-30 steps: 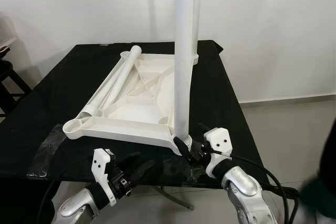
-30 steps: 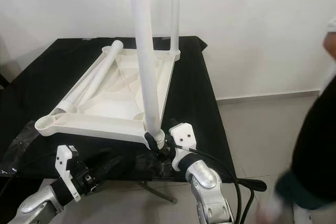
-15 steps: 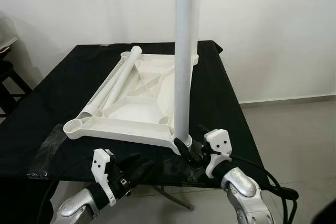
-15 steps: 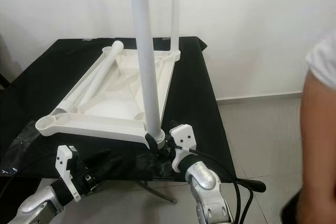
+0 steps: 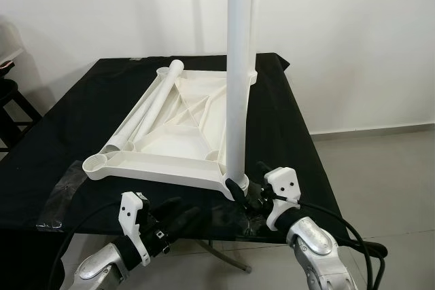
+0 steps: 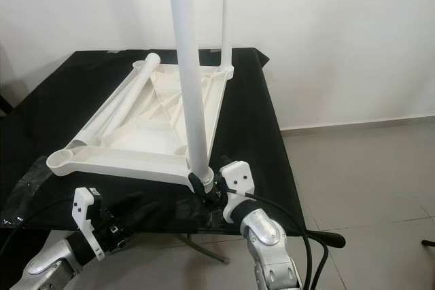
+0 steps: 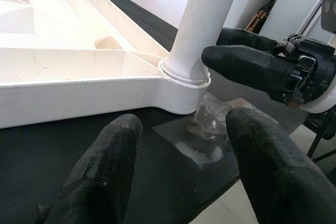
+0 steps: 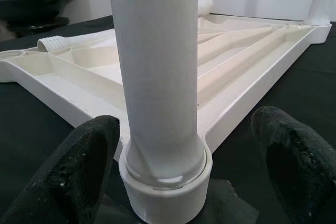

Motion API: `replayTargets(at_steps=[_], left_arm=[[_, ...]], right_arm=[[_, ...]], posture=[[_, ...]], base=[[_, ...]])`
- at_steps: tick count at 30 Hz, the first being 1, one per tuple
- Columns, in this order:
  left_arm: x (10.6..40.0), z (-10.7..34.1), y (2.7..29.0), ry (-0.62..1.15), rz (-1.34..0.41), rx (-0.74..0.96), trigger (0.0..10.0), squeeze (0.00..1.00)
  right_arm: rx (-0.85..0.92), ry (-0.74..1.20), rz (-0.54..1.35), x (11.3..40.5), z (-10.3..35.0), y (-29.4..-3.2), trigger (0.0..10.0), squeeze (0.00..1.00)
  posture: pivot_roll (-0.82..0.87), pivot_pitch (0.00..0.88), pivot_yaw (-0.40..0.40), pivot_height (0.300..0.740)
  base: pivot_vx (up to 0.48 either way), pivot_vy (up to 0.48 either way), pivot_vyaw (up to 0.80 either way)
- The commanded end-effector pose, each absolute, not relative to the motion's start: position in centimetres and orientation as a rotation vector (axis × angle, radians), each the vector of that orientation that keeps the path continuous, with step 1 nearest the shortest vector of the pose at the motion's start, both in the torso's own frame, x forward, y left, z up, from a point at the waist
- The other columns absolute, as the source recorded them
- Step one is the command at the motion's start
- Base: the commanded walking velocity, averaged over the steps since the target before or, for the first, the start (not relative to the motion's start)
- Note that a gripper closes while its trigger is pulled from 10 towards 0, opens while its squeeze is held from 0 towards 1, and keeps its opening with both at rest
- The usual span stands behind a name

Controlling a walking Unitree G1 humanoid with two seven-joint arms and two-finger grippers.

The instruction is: Building children table

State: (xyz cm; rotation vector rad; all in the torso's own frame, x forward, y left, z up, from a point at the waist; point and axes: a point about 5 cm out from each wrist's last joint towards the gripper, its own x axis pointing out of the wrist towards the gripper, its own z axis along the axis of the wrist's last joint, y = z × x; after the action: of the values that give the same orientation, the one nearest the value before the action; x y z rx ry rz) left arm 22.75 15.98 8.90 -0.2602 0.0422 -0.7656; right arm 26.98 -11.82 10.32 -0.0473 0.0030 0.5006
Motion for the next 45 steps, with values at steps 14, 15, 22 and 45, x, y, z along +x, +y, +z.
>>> replayTargets(at_steps=[14, 15, 22, 45], left_arm=[[22.8, 8.6, 16.2, 0.047, -0.754, -0.264, 10.0, 0.0], [22.8, 8.6, 16.2, 0.047, -0.754, -0.264, 10.0, 0.0], [22.8, 8.7, 16.0, 0.044, -0.753, -0.266, 10.0, 0.0], [22.3, 8.9, 15.8, 0.036, -0.75, -0.261, 10.0, 0.0]], right_arm=[[-0.077, -0.031, 0.627, 28.0, 11.8, -12.5, 10.0, 0.0], [-0.077, -0.031, 0.627, 28.0, 11.8, -12.5, 10.0, 0.0], [-0.137, -0.073, 0.686, 30.1, 14.6, -14.9, 10.0, 0.0], [-0.266, -0.031, 0.997, 35.0, 18.5, -15.5, 10.0, 0.0]], posture=[[0.0, 0.0, 0.037, 0.74], [0.0, 0.0, 0.037, 0.74], [0.0, 0.0, 0.038, 0.74], [0.05, 0.013, 0.013, 0.74]], base=[[0.0, 0.0, 0.0], [0.0, 0.0, 0.0], [0.0, 0.0, 0.0], [0.0, 0.0, 0.0]])
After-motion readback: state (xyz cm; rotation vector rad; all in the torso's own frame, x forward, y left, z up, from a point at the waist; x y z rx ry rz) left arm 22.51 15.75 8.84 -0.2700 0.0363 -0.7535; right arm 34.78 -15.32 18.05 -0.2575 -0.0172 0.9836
